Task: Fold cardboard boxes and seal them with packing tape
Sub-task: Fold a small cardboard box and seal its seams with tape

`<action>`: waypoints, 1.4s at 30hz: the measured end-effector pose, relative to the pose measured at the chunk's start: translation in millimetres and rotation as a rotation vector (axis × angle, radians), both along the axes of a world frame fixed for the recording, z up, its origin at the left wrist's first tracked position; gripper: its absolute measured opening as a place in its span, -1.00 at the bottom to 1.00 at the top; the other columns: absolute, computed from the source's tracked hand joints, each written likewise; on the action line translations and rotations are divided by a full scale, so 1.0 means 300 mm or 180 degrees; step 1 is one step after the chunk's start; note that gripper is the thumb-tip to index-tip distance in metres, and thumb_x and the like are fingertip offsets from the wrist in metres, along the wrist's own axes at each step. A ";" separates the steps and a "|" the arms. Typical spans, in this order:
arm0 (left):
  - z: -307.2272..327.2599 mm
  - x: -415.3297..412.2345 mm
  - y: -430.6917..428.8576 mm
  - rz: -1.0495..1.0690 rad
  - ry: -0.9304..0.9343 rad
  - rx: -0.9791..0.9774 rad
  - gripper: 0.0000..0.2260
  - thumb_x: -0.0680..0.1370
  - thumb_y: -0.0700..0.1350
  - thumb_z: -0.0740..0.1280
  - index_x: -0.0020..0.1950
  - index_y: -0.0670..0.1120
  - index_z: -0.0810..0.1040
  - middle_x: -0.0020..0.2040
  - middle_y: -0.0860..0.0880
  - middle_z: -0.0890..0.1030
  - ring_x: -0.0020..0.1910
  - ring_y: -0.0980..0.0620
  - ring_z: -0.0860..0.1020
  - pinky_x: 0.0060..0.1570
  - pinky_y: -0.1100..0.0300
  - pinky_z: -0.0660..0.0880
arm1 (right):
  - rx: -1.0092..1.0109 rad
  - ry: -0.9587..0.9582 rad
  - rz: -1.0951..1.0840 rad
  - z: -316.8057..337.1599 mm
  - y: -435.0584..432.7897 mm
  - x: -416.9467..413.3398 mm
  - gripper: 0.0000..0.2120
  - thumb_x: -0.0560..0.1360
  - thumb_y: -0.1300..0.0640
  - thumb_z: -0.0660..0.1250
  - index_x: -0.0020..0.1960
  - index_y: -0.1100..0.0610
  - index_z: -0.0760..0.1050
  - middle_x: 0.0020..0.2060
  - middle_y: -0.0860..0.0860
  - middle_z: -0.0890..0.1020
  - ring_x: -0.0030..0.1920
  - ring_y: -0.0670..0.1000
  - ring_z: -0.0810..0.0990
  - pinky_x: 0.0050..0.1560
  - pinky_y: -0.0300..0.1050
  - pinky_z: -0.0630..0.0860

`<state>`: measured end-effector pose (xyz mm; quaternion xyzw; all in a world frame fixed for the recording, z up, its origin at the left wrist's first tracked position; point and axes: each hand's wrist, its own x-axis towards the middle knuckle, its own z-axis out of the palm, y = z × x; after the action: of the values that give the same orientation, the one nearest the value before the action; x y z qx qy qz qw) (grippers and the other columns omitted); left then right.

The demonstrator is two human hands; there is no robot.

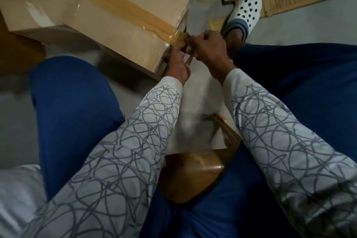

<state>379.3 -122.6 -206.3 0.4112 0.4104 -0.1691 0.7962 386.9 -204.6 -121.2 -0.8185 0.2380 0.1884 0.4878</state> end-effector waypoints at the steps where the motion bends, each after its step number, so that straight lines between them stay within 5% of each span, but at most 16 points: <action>1: -0.006 -0.006 0.000 0.0044 0.0004 0.0009 -0.73 0.62 -0.05 0.32 0.28 -0.12 0.58 0.13 -0.06 0.68 0.21 -0.03 0.59 0.37 -0.16 0.45 | -0.0070 -0.0036 0.0030 0.002 0.004 0.004 -0.63 0.40 -0.08 0.36 -0.16 0.26 0.61 -0.25 0.13 0.69 -0.20 0.12 0.68 -0.07 0.22 0.63; 4: -0.034 -0.052 -0.001 -0.0019 0.0083 0.0084 -0.44 0.58 0.09 0.38 0.54 -0.04 0.36 0.24 -0.09 0.64 0.23 -0.10 0.61 0.25 -0.18 0.56 | -0.0139 -0.0163 0.0098 0.012 0.010 0.015 -0.69 0.50 0.02 0.38 -0.15 0.29 0.62 -0.23 0.18 0.69 -0.19 0.16 0.68 -0.05 0.19 0.64; 7: -0.048 -0.084 0.000 -0.0254 0.0095 0.0223 -0.03 0.23 0.31 0.55 0.56 0.03 0.31 0.31 -0.10 0.61 0.21 -0.11 0.63 0.21 -0.13 0.59 | -0.0163 -0.0151 0.0099 -0.005 0.001 0.027 -0.69 0.52 0.06 0.40 -0.12 0.35 0.63 -0.28 0.20 0.68 -0.33 0.12 0.61 -0.06 0.16 0.64; 12: -0.080 -0.068 0.026 -0.0311 -0.0062 0.0594 -0.45 0.54 -0.02 0.44 0.51 -0.01 0.39 0.30 -0.17 0.60 0.19 -0.18 0.63 0.12 -0.05 0.63 | -0.0290 -0.0134 0.0145 -0.009 0.013 0.035 -0.71 0.51 0.06 0.43 -0.12 0.32 0.65 -0.23 0.21 0.70 -0.34 0.00 0.57 -0.09 0.14 0.65; 16: -0.092 -0.067 0.037 -0.0483 -0.0041 0.0669 -0.47 0.56 -0.01 0.44 0.51 -0.01 0.40 0.26 -0.18 0.63 0.14 -0.19 0.65 -0.09 0.08 0.63 | -0.0325 0.0084 0.0221 -0.018 0.017 0.050 -0.73 0.49 0.07 0.47 -0.09 0.31 0.68 -0.19 0.18 0.73 -0.22 0.08 0.72 -0.04 0.16 0.68; 27: -0.120 -0.061 0.037 -0.0468 0.0011 0.0679 -0.50 0.56 -0.11 0.40 0.50 -0.02 0.40 0.26 -0.21 0.62 0.17 -0.22 0.64 -0.08 0.05 0.62 | -0.0490 0.0343 0.0130 -0.061 0.047 0.084 -0.78 0.42 0.04 0.55 -0.22 0.16 0.60 -0.31 0.05 0.68 -0.28 0.03 0.73 -0.13 0.11 0.71; 35: -0.110 -0.062 0.035 -0.0516 0.0014 0.0697 -0.56 0.56 -0.13 0.42 0.43 -0.01 0.46 0.22 -0.20 0.65 0.11 -0.20 0.67 -0.20 0.11 0.58 | -0.0600 0.0546 0.0138 -0.056 0.049 0.103 -0.72 0.36 0.03 0.59 -0.10 0.19 0.61 -0.21 0.07 0.69 -0.24 0.04 0.72 -0.11 0.09 0.71; 42: -0.088 -0.063 0.045 -0.0564 0.0000 0.0626 -0.70 0.61 -0.13 0.35 0.31 0.10 0.42 0.24 -0.18 0.64 0.14 -0.20 0.66 -0.09 0.05 0.59 | -0.0609 0.0593 0.0067 -0.064 0.070 0.116 -0.71 0.40 0.03 0.58 -0.14 0.15 0.51 -0.18 0.05 0.64 -0.22 0.01 0.70 -0.14 0.02 0.71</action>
<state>360.4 -109.1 -232.6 0.5220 0.3871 -0.1977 0.7339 421.7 -183.7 -140.5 -0.8427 0.2904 0.2451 0.3814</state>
